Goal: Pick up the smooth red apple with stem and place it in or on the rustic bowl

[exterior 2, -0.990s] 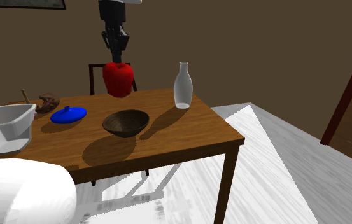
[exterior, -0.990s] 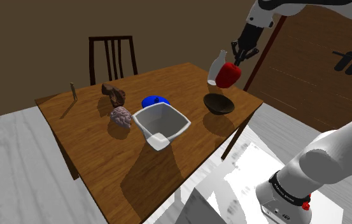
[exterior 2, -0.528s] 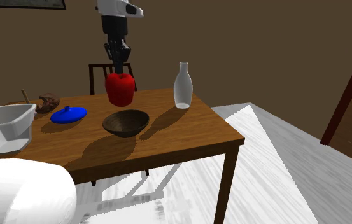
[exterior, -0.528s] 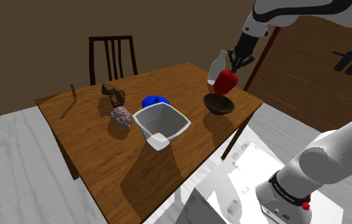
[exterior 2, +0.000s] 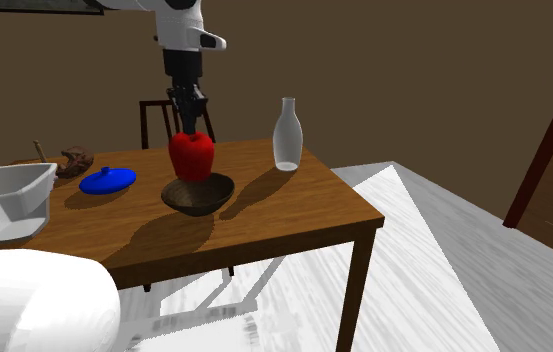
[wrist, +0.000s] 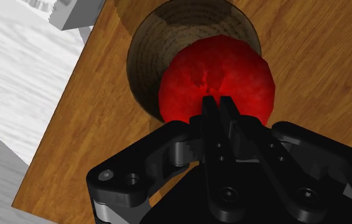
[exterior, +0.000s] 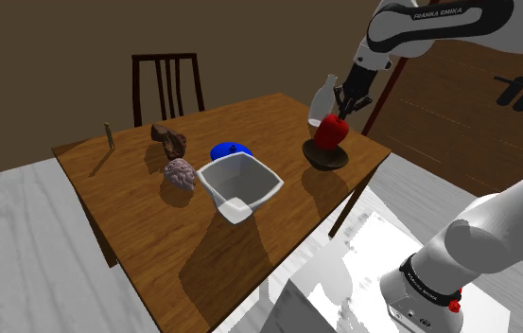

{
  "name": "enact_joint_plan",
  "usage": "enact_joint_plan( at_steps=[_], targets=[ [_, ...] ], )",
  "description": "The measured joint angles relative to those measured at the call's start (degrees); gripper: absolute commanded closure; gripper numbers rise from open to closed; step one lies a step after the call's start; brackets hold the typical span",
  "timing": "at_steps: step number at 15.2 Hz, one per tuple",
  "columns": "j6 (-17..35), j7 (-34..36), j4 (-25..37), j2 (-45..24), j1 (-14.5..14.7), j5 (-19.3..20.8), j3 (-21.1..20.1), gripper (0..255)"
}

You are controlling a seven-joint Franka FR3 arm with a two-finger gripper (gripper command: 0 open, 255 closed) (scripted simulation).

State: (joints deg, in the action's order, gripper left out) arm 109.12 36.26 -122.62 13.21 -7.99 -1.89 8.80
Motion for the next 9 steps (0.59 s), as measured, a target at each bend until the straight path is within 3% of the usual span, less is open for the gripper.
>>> enact_joint_plan(
  at_steps=[9],
  targets=[
    [2.06,-0.21,-1.75,-0.29,-0.04,-0.05,0.09,255]
  ],
)
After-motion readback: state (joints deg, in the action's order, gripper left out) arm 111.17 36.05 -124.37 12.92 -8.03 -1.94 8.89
